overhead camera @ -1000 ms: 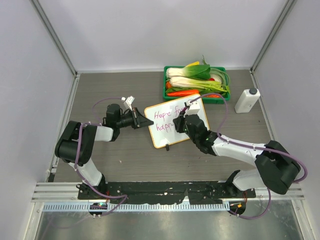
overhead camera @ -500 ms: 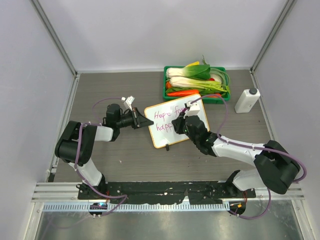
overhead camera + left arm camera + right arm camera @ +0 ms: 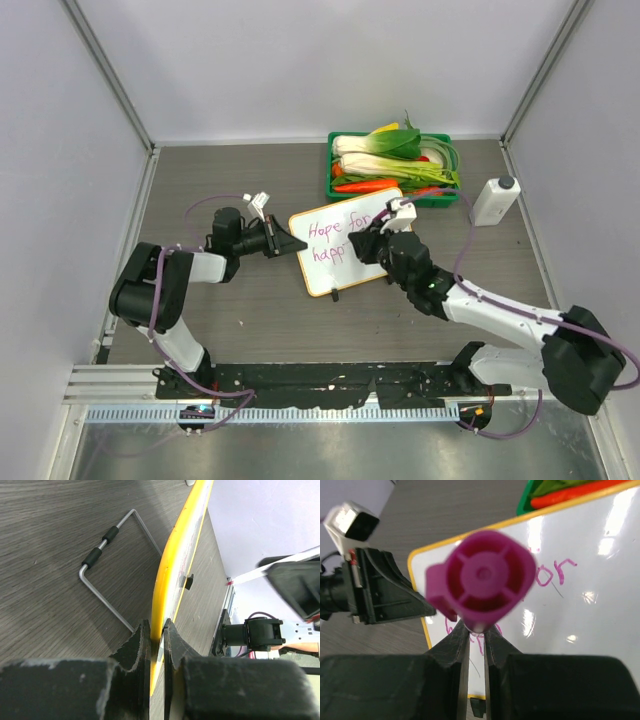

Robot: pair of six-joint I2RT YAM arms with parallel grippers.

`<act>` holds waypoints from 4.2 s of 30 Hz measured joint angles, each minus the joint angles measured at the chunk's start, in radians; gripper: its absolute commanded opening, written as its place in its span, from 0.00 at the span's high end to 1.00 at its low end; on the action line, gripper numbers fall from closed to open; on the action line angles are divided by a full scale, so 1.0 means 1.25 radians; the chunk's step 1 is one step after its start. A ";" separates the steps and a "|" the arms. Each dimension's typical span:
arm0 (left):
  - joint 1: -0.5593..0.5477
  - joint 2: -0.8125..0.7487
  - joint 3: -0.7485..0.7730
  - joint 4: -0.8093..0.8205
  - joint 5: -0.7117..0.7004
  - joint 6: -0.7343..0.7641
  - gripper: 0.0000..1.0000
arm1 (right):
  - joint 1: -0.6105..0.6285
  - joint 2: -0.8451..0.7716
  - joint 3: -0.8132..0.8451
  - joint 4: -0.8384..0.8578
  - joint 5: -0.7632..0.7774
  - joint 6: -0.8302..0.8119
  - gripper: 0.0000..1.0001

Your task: Write a sentence on the whiteboard

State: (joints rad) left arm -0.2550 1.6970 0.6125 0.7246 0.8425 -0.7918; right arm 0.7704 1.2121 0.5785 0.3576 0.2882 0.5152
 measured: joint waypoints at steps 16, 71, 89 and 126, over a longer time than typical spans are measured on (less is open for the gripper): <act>0.000 -0.006 0.001 -0.011 -0.003 0.009 1.00 | -0.026 -0.181 -0.037 -0.091 0.008 -0.008 0.99; -0.004 -0.028 0.019 -0.085 -0.016 0.051 1.00 | -0.027 -0.140 0.001 -0.104 -0.005 -0.049 0.98; -0.004 -0.029 0.019 -0.087 -0.016 0.051 1.00 | -0.027 0.064 0.055 -0.058 0.002 -0.052 0.99; -0.005 -0.029 0.019 -0.087 -0.017 0.051 1.00 | -0.027 0.071 -0.003 0.006 0.026 -0.035 0.98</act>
State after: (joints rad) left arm -0.2607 1.6611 0.6357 0.6155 0.8215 -0.7277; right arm 0.7372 1.3006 0.5751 0.3649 0.3206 0.4713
